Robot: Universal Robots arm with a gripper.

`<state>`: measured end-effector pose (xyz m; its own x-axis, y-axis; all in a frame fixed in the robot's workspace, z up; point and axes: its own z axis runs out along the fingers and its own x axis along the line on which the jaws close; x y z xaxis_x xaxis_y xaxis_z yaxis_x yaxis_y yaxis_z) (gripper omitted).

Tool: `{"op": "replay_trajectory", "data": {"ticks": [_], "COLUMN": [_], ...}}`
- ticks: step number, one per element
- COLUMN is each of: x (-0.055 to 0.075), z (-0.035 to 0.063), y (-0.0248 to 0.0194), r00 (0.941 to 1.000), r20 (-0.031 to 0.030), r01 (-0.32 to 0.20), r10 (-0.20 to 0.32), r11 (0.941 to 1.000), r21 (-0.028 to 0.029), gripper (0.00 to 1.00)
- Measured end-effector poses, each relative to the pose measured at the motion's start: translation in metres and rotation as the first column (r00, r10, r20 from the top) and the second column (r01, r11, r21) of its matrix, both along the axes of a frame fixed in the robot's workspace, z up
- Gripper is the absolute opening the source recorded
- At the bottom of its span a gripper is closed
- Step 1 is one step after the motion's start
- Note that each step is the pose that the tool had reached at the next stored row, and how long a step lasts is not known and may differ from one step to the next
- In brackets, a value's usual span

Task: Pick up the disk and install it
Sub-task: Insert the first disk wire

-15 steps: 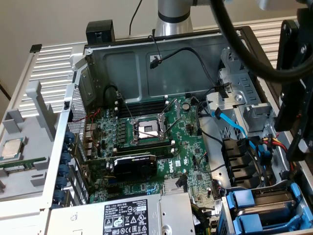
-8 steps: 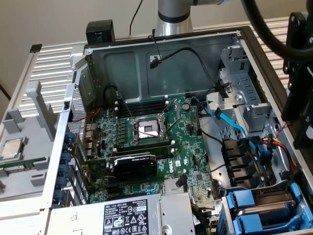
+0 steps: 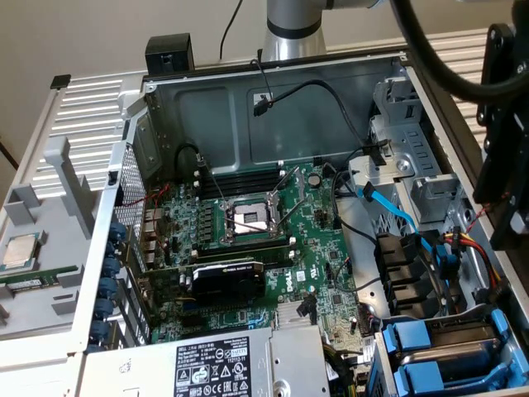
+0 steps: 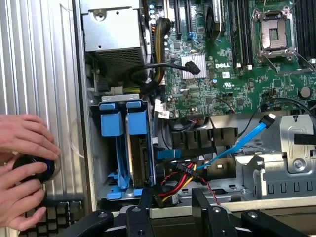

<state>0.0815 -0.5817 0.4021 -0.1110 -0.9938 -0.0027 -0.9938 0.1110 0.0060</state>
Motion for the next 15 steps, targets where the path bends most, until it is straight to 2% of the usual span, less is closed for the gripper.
{"op": "replay_trajectory", "data": {"ticks": [4,10,15], "x": [-0.0034,-0.0081,-0.0089], "z": [-0.0037,-0.0096,-0.0107], "y": [0.0004,0.0014,0.0029], "r00": [0.9998,0.9987,0.9972], "r20": [0.0011,0.0021,0.0091], "r01": [0.021,0.051,0.074], "r10": [-0.021,-0.051,-0.074], "r11": [0.9998,0.9987,0.9972], "r21": [0.0046,0.0084,0.0097], "gripper": [0.45,0.45,0.45]}}
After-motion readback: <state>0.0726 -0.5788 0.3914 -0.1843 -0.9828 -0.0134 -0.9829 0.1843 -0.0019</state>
